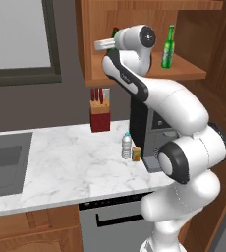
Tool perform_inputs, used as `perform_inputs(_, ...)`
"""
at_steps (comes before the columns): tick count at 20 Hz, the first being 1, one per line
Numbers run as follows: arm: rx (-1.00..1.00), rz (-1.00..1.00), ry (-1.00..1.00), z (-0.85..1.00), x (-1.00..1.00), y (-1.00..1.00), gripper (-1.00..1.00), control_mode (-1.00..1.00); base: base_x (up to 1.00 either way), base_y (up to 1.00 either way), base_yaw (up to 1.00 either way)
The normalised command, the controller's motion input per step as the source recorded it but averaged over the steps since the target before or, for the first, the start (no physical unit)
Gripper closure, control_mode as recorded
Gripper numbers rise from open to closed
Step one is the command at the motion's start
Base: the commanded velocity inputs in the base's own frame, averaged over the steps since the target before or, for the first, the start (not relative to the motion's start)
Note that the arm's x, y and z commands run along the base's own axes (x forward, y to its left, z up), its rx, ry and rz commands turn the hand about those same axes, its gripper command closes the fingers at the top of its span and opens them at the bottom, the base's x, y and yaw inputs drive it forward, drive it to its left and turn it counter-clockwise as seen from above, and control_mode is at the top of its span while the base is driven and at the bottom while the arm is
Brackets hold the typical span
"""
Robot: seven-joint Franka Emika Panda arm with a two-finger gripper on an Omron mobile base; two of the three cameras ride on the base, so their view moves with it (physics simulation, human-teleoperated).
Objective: Sort all alcoholic drinks to one cabinet, and non-alcoholic drinks to the other.
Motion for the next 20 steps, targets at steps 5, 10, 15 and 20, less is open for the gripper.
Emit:
perform_inputs(5, 0.00, 0.00, 0.00, -0.12, 0.16, 0.04, -1.00, -1.00, 0.00, 0.00, 0.00)
perform_inputs(10, 0.00, 0.01, 0.00, -0.01, 0.00, 0.00, -1.00, -1.00, 0.00, 0.00, 0.00)
perform_inputs(15, 0.00, 0.01, 0.00, 0.00, -0.03, 0.01, -1.00, -1.00, 0.00, 0.00, 0.00)
perform_inputs(20, 0.00, 0.00, 0.00, 0.00, -0.16, 0.00, -1.00, -1.00, 0.00, 0.00, 0.00)
